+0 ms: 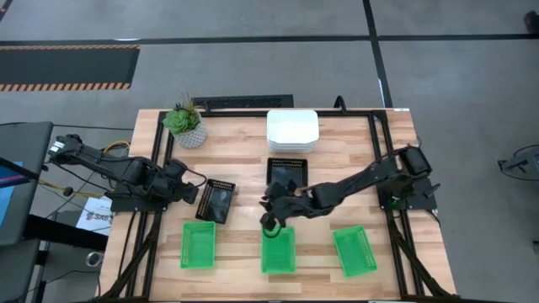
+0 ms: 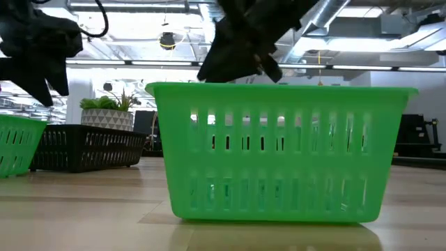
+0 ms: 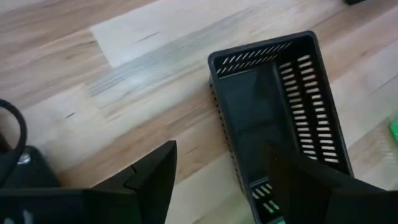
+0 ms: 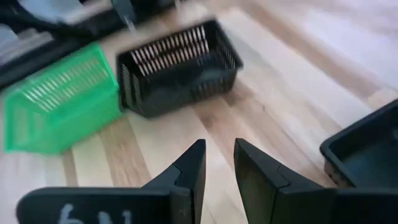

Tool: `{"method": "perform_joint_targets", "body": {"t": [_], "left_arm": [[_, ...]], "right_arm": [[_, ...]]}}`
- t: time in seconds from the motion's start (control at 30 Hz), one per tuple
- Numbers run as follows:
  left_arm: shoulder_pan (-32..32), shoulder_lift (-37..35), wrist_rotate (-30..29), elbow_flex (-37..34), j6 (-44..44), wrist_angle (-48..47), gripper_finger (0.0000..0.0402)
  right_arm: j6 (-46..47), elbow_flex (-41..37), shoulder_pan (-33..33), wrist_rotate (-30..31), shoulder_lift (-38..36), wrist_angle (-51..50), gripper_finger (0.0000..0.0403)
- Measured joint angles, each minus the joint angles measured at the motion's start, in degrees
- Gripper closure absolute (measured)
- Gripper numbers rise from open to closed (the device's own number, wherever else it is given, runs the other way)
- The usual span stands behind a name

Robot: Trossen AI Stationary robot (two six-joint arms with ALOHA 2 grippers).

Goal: Stack baskets by color
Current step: Stack the left black bin on the right black bin

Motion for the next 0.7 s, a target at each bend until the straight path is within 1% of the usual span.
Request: {"method": "perform_joint_targets", "body": {"t": [0.1,0.17,0.3,0.4,0.47,0.57,0.7], "left_arm": [[-0.3,2.3,0.0,-1.7,0.0,2.1,0.0178],[-0.5,3.9,0.1,-2.8,0.0,4.2,0.0178],[-0.5,7.5,0.4,-4.9,0.5,11.1,0.0178],[-0.5,10.2,0.8,-5.9,1.3,15.3,0.0178],[-0.5,11.8,0.8,-5.9,1.2,17.7,0.0178],[-0.5,14.1,0.6,-5.9,2.7,24.7,0.0178],[-0.5,17.6,1.3,-5.9,6.5,34.3,0.0178]], "right_arm": [[-0.3,4.8,-0.6,-0.4,2.2,-6.9,0.0297],[-1.3,7.3,-0.5,-0.3,3.0,-9.3,0.0297],[-1.7,9.9,-0.1,0.1,2.5,-13.8,0.0297],[-1.6,10.5,0.8,0.5,1.0,-17.0,0.0297],[-1.3,11.0,1.2,0.6,0.8,-16.2,0.0297],[-1.0,10.7,1.9,0.3,0.2,-18.2,0.0297],[-0.1,10.8,2.5,0.2,0.3,-18.1,0.0297]]}}
